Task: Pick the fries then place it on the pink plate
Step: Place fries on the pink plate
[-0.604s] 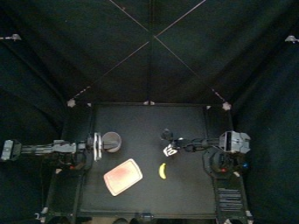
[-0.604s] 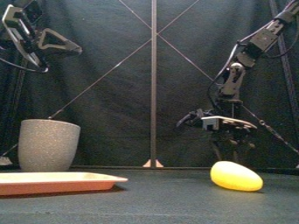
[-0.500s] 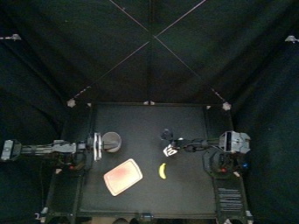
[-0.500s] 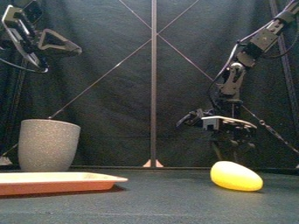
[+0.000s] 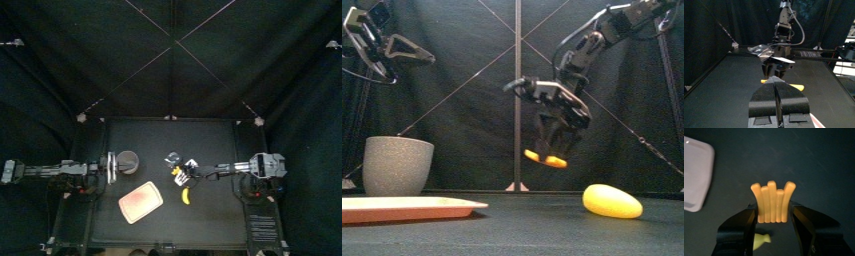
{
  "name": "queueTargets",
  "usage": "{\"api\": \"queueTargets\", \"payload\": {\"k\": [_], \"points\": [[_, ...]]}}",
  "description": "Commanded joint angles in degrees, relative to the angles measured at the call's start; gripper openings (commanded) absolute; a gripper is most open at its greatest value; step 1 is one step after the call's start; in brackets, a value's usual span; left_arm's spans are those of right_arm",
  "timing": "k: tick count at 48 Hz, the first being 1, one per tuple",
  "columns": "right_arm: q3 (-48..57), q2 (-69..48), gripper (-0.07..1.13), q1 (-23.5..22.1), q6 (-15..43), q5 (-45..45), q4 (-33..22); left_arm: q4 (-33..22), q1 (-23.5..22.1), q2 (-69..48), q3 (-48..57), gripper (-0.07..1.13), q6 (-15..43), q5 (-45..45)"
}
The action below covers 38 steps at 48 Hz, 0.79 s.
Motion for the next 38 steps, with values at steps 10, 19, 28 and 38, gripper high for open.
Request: {"api": "queueTargets", "payload": {"k": [10, 19, 28, 38], "points": [[-12.74, 10.2, 0.56, 5.27, -0.18, -3.08, -0.7, -0.35, 0.09, 0.26, -0.79, 0.04, 0.18, -0.35], [-22.68, 16.44, 0.56, 8.88, -0.18, -3.96, -3.08, -0.35, 0.26, 0.26, -0.62, 0.04, 0.09, -0.35], [-30.85, 22.15, 0.6, 10.9, 0.0, -2.64, -4.57, -0.35, 0.53, 0.26, -0.09, 0.04, 0.09, -0.35], [-37.27, 26.28, 0.74, 12.83, 0.09, -2.2, -3.96, -0.35, 0.62, 0.26, 0.09, 0.04, 0.18, -0.35]]}}
